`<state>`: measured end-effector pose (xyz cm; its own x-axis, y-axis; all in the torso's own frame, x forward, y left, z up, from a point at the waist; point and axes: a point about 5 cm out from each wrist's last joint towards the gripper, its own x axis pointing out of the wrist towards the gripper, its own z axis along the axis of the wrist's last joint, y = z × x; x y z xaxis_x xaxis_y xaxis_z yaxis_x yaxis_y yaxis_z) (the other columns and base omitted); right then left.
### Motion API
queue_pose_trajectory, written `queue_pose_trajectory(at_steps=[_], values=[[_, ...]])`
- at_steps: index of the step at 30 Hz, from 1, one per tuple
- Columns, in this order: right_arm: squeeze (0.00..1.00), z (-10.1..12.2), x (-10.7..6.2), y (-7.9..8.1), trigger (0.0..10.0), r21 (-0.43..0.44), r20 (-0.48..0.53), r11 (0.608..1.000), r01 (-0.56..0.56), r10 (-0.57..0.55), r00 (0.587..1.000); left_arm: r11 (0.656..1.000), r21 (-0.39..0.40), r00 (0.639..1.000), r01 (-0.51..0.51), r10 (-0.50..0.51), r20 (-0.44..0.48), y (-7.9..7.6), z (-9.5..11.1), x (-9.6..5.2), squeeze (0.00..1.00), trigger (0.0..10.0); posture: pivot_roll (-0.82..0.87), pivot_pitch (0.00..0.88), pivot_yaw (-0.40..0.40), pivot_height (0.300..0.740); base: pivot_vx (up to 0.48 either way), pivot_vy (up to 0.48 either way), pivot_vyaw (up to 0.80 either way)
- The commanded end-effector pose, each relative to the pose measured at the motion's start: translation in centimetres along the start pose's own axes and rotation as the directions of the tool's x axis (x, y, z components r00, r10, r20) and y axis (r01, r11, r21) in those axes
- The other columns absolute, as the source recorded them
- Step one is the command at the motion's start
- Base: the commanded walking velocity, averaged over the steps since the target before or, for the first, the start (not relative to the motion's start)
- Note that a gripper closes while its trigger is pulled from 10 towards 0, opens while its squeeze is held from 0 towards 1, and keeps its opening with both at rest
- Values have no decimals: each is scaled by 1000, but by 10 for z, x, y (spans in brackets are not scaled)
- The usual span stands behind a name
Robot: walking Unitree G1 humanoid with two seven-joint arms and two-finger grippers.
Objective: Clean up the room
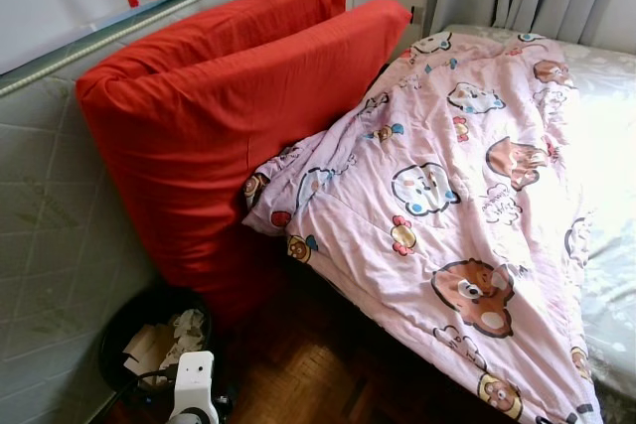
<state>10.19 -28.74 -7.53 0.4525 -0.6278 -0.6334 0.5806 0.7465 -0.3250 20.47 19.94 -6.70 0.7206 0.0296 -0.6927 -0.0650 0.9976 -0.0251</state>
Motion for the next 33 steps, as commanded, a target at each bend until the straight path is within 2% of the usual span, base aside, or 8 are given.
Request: queue_pose_trajectory(at_steps=[1,7,9,11,12,28,29,33], values=[[0,-11,-2,-7,10000,-1,-37,1000,16,-16,999,1000,3,1000,-2,2,-13,4,-6,-2,0,10000,51,73,54,740,0,0,0],[0,-15,-2,-12,10000,-17,-56,999,27,-28,998,1000,7,1000,0,0,-8,4,-4,-2,0,10000,47,72,56,740,0,0,0],[780,-17,-2,-14,10000,-19,-66,999,36,-37,997,1000,6,1000,1,-1,-3,4,-1,-1,0,10000,50,72,56,740,0,0,0],[780,-17,-2,-14,10000,-20,-66,999,37,-38,997,1000,7,1000,1,-1,-2,3,-1,-1,0,10000,50,72,56,740,0,0,0],[1000,-17,-2,-15,10000,-18,-64,999,38,-39,997,1000,6,1000,2,-2,-1,3,0,-1,0,10000,49,72,55,740,0,0,0],[969,-20,-2,-16,10000,-31,-84,998,46,-48,995,1000,6,1000,6,-6,-11,0,-4,-1,0,10000,49,71,57,740,0,0,0],[0,-12,1,-9,10000,5,-58,1000,9,-9,998,1000,6,1000,6,-5,-15,0,-5,-1,0,10000,48,72,60,740,0,0,0],[0,-2,3,3,10000,31,-18,998,-56,57,998,1000,8,1000,5,-5,-18,1,-5,-1,0,10000,43,71,62,740,0,0,0]])
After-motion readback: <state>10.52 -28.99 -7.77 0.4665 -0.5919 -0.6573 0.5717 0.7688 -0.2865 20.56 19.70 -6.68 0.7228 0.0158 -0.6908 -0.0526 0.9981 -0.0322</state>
